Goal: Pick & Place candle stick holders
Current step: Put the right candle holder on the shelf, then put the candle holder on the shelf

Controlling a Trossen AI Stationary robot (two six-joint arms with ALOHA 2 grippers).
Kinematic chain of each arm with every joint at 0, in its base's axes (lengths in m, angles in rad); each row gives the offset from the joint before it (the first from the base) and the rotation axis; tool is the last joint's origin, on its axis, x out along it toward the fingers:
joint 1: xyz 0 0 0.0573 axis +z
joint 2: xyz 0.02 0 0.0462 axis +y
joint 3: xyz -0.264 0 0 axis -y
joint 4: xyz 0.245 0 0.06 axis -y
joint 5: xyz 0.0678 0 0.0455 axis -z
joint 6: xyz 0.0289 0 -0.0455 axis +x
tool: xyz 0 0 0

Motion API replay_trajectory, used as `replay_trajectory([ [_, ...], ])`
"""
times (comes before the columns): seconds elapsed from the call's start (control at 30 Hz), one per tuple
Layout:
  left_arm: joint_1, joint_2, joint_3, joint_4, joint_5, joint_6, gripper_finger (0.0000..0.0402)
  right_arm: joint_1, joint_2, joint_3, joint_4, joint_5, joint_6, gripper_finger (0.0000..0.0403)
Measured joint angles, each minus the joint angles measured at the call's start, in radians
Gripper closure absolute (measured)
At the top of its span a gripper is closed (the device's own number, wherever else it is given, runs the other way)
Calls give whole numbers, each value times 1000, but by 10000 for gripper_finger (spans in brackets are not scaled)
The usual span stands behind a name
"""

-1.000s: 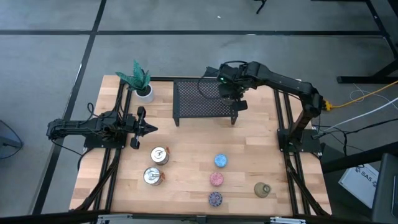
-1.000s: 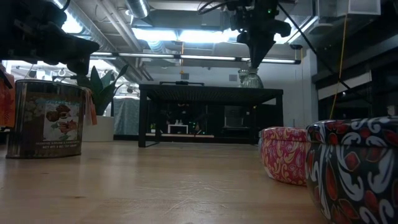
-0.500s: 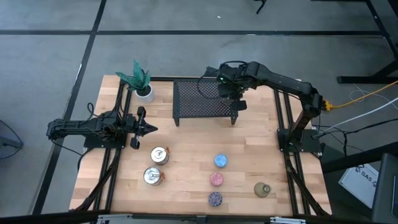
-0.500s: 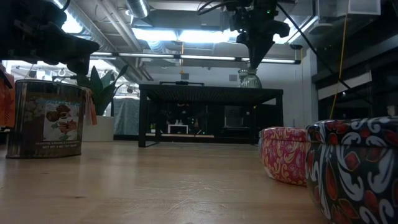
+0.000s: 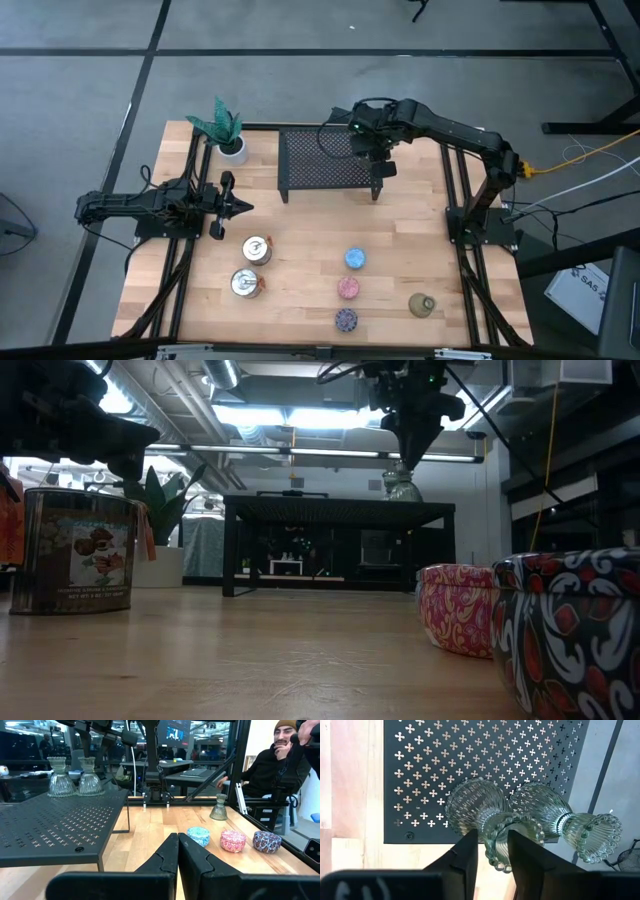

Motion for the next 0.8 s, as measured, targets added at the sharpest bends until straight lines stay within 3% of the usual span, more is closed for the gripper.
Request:
replay_trajectory([
  [0.4,0,0,0,0,0,0,400,49,-33,120,-81,37,27,291],
  [0.8,0,0,0,0,-1,0,400,166,-135,124,-141,28,178,291],
])
